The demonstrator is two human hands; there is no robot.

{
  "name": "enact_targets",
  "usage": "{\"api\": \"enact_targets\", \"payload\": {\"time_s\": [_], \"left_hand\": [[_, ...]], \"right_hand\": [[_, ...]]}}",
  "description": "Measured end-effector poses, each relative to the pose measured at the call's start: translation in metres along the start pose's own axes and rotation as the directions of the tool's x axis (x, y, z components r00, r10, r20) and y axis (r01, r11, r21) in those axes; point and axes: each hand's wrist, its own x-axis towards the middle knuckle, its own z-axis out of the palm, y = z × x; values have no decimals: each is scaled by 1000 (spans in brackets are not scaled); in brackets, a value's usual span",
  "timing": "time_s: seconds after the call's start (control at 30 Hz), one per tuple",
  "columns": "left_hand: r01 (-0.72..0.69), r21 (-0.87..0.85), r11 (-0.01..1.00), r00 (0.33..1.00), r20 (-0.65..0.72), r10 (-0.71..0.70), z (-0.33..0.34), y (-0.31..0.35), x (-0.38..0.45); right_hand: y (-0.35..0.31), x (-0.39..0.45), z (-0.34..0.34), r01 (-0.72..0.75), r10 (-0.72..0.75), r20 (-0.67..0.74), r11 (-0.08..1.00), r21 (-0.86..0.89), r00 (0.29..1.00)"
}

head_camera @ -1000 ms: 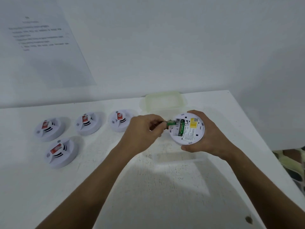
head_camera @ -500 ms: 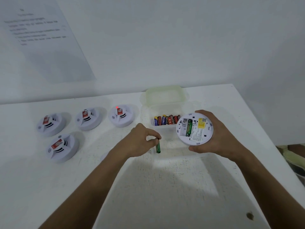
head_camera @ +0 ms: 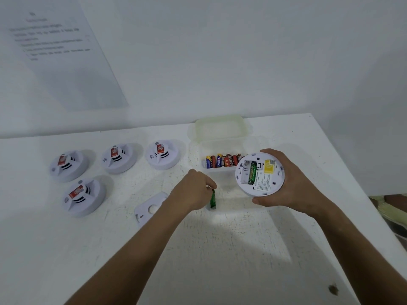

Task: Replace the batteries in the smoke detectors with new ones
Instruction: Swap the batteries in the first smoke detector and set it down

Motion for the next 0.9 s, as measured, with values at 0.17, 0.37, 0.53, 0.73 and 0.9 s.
{"api": "enact_targets", "payload": {"time_s": [0.17, 0.37, 0.53, 0.73, 0.9], "left_hand": [[20, 61, 998, 997, -82, -15, -8, 7, -14], [-388, -151, 909, 907, -239, 347, -38, 32, -38], [-459, -244, 854, 888, -96, 450, -45, 34, -35], [-436, -250, 865, 900, -121, 419, -42, 32, -35], [-400, -307, 863, 917, -132, 378, -36, 35, -33]], "right_hand": [[-2, 1, -2, 6, -6, 30, 1000, 4, 1000], [-20, 6, -1, 79, -81, 69, 996, 28, 994], [-30, 9, 5, 133, -138, 117, 990, 51, 984], [-30, 14, 10, 171, -174, 123, 985, 35, 977], [-27, 17, 16, 210, -210, 89, 978, 4, 974]]}}
